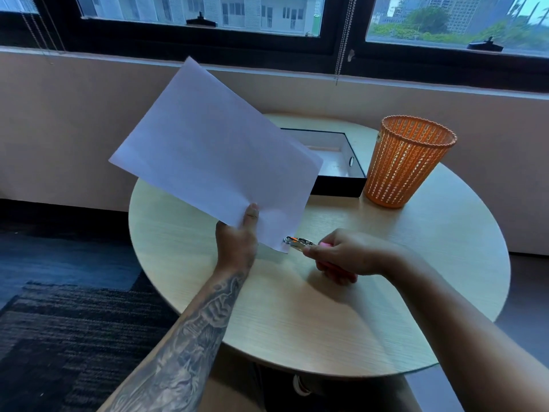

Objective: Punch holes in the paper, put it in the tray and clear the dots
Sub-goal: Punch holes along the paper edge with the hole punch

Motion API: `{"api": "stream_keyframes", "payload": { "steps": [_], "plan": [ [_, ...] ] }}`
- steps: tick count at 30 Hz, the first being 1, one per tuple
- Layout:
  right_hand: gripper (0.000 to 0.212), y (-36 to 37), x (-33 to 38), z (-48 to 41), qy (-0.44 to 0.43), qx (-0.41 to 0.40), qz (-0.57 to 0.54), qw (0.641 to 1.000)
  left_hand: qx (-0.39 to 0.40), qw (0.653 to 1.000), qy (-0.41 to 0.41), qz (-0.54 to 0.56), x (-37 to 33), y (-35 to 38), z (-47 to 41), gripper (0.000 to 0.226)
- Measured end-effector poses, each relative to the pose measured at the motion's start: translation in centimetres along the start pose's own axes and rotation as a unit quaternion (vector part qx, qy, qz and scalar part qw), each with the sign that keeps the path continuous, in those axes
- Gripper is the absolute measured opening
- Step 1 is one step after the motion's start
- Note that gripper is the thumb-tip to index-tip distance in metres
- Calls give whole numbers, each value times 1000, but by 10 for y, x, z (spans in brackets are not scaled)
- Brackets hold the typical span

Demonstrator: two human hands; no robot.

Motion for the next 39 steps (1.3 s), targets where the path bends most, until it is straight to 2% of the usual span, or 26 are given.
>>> {"api": "stream_keyframes", "payload": {
  "steps": [3, 6, 8, 13, 19, 24, 29, 39],
  "plan": [
    [52, -3, 6, -9, 12, 6, 36, 999, -18, 999, 30, -16, -4, 0, 2, 14],
    [54, -6, 11, -17, 17, 11, 75, 997, -30, 997, 56, -45, -2, -2, 0, 4],
    [54, -8, 13, -21, 18, 9, 96, 995, -35, 996, 62, -59, -2, -2, 0, 8],
    [54, -8, 15, -24, 25, -3, 120, 992, -40, 996, 45, -61, -4, -2, 0, 19],
    [55, -9, 15, -32, 36, -37, 182, 982, -30, 996, 34, -80, -1, -3, -1, 14],
    [63, -10, 13, -35, 38, -43, 186, 981, -32, 996, 34, -81, -3, -2, 0, 11],
    [63, -9, 11, -38, 37, -61, 200, 977, -30, 996, 32, -77, -1, -2, -1, 32],
    [65, -8, 12, -38, 43, -58, 222, 972, -14, 997, 39, -72, -5, 0, 2, 25]
  ]
}}
Point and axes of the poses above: each hand's wrist, its own z-axis away from the middle knuckle, its own y-axis out of the palm, x = y × z, the point moved 2 cm from there along -z, towards the middle knuckle, and after that the axes turned 3 degrees about z, right-handed, at the moved point
